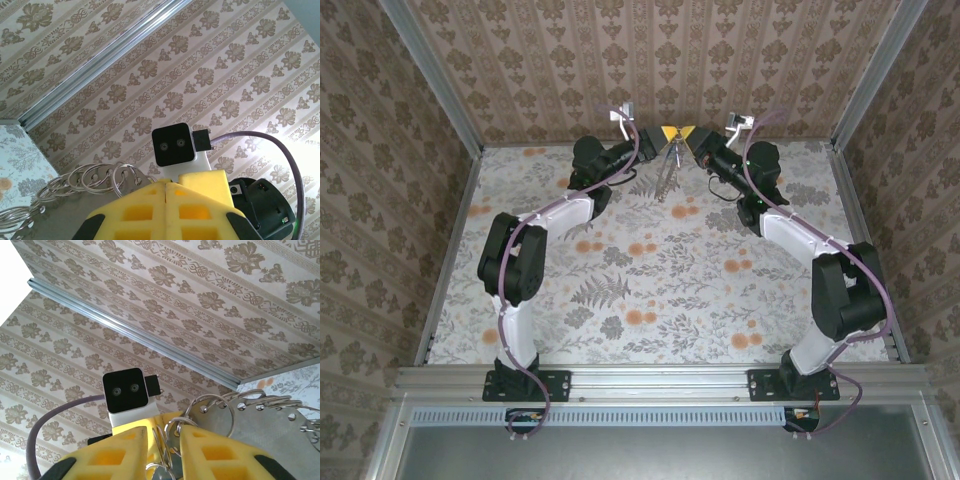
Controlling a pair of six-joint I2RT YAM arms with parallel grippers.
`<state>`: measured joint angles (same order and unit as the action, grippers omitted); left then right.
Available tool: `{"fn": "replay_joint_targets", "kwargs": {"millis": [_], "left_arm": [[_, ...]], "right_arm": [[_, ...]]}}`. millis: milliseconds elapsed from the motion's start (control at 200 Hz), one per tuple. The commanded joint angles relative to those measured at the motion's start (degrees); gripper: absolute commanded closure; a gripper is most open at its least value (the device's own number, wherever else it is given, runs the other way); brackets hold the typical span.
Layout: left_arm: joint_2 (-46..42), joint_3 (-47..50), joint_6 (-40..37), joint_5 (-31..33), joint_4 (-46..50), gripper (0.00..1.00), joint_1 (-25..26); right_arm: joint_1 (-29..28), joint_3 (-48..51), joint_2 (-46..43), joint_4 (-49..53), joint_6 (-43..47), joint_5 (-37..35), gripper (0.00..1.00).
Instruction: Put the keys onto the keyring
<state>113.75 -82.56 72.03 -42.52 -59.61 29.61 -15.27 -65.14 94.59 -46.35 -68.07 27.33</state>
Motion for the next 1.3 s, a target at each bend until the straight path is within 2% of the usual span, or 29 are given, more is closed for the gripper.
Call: {"fn": "replay_joint_targets", "kwargs": {"millis": [0,150,620,855,1170,1295], "left_arm": [[-3.12,0.19,-0.22,0.35,-3.06,1.00,0.28],[-3.19,0.18,-0.22,0.41,-3.05,1.00,0.34],[-3.28,0.32,-0.40,0.41,-3.05,1.00,0.45],[-3.78,0.39,-1.16,0.17,-2.62,1.00,0.54],[-5.09,-0.37,-4.89,-2.48,0.55,1.00,0.41],[-6.50,-0.05,-7.92,-3.81,3.39,0.80,-0.91]], "right_arm": [[-0.30,-2.21,0.73,-2.43,-0.66,-0.32,0.79],[-0.29,-2.57,1.04,-2.17,-0.75,0.01,0.86],[-0.91,-3.32,2.33,-1.08,-0.14,1.15,0.85],[-0.91,-4.03,2.98,0.28,0.73,2.04,1.00],[0.50,-5.61,3.63,2.71,2.73,6.18,1.00],[2.41,-8.61,4.11,6.49,4.99,12.14,1.00]]}}
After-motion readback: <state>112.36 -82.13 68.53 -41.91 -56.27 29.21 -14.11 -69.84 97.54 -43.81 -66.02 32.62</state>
